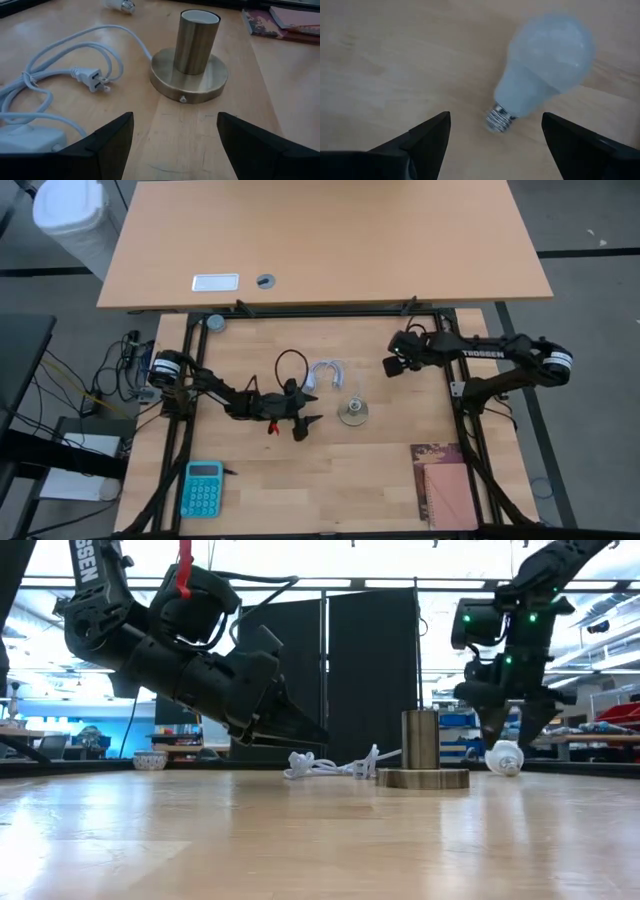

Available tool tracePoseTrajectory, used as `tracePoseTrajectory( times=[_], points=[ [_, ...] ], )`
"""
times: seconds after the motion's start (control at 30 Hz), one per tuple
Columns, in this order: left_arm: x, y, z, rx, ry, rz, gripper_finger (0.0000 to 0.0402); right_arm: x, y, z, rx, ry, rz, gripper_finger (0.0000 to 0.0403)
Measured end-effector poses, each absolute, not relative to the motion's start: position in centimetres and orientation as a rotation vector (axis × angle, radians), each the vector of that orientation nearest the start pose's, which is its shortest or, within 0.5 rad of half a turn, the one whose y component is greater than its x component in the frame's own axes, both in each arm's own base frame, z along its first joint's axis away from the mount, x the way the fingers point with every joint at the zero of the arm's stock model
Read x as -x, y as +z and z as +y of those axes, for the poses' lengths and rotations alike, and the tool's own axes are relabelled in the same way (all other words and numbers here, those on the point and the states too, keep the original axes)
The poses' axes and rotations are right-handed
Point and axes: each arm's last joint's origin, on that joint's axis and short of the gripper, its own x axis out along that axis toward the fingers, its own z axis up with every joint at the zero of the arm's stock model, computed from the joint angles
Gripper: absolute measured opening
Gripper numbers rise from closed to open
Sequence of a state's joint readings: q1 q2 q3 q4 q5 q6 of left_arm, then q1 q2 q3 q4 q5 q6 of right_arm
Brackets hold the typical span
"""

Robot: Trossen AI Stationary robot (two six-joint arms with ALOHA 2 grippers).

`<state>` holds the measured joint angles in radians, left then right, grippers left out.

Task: Screw lightbulb
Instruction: Insert the white lightbulb into the lamp socket

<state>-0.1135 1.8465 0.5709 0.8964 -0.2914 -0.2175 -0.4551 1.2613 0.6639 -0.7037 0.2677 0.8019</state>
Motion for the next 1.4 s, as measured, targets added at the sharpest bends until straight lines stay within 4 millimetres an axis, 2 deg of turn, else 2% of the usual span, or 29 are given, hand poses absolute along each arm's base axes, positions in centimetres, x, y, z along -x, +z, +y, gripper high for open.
tracePoseTrajectory(
  times=[0.2,0.37,0.67,0.9,1.17,1.4],
  points=[
    [-30.8,10.5,-2.9,0.142,0.183,0.357,0.0292,-16.8,16.3,-9.5,-0.771,-1.23,0.99,0.0315],
    [-30.8,10.5,-3.0,0.14,0.177,0.36,0.0292,-17.1,15.9,-9.9,-0.782,-1.231,0.905,0.0316],
    [-30.8,10.4,-3.0,0.138,0.178,0.367,0.0292,-17.4,14.2,-11.9,-0.785,-1.27,0.927,0.0308],
    [-30.7,10.4,-3.0,0.137,0.179,0.371,0.0292,-18.8,12.9,-13.1,-0.708,-1.173,0.918,0.0308],
    [-30.6,10.2,-2.9,0.129,0.18,0.39,0.0292,-19.0,13.0,-12.5,-0.625,-1.124,0.979,0.0307],
    [-30.6,10.1,-2.9,0.126,0.19,0.392,0.0292,-18.8,13.1,-12.3,-0.624,-1.094,1.014,0.0299]
  ],
)
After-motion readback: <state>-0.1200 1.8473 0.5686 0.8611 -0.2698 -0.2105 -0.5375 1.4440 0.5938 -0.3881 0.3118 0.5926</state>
